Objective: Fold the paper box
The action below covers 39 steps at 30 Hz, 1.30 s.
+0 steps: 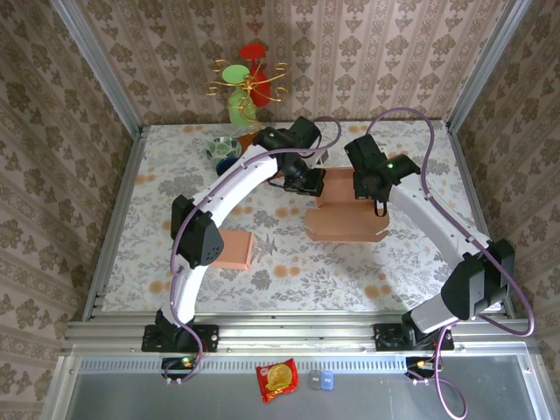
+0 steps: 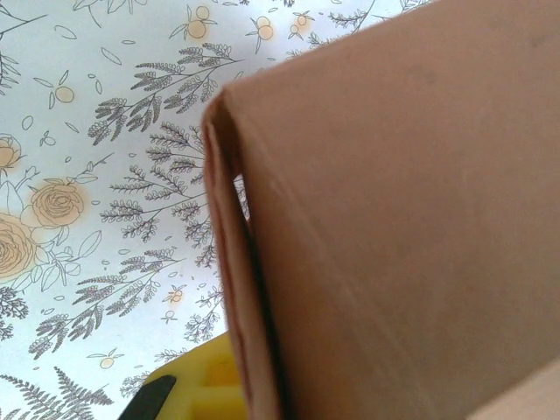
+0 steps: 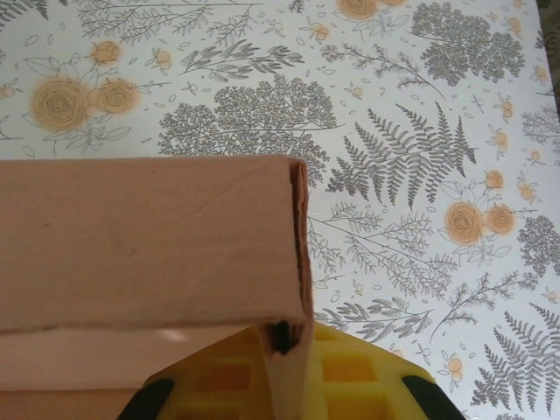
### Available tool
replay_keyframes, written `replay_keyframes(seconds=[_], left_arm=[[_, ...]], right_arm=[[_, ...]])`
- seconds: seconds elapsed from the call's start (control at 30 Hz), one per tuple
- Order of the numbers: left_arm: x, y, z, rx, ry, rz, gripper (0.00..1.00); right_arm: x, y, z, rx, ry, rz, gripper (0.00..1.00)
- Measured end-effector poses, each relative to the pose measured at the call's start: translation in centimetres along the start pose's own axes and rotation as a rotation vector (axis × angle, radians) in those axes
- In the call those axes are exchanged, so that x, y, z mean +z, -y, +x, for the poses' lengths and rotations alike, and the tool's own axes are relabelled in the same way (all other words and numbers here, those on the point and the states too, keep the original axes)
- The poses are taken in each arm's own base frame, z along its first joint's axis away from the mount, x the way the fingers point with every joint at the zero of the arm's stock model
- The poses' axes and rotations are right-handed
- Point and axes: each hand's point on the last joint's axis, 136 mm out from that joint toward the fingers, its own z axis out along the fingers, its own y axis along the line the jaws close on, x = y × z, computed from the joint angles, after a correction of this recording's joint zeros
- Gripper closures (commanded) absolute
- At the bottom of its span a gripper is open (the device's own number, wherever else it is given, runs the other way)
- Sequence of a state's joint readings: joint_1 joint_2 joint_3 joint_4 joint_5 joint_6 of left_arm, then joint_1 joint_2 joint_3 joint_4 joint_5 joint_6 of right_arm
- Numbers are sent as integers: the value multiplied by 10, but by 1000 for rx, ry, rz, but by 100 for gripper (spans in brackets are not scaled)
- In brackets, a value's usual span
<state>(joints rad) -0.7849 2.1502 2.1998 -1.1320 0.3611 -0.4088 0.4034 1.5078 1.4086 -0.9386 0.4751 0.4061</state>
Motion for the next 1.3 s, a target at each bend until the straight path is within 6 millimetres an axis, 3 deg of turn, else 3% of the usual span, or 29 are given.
replay_keyframes(seconds=[0.2,0.33,0.5,0.73,0.9,1.03,1.13,1.3], left_arm=[[0,0,0,-9,-1,0,100],[0,-1,1,-11,-4,-6,100],[0,-2,2,-11,-4,-13,100],[-4,1,-1,-8,5,-9,100],[-2,1,-3,-6,7,-9,100],[-1,0,-4,-6,9,-15,99],[3,-2,-3,-4,8,-23,92],[27,-11,-2,-12,8,-15,89]], right_arm=[[0,-1,1,13,-5,-7,100],[0,-2,1,18,-8,-16,78],[-1,3,-4,40,-6,-16,68],[-3,6,-10,58,7,-23,72],[-3,2,-12,68,13,-40,100],[1,1,-7,64,5,-36,100],[3,0,-4,74,11,-35,100],[10,1,10,76,-11,-26,100]])
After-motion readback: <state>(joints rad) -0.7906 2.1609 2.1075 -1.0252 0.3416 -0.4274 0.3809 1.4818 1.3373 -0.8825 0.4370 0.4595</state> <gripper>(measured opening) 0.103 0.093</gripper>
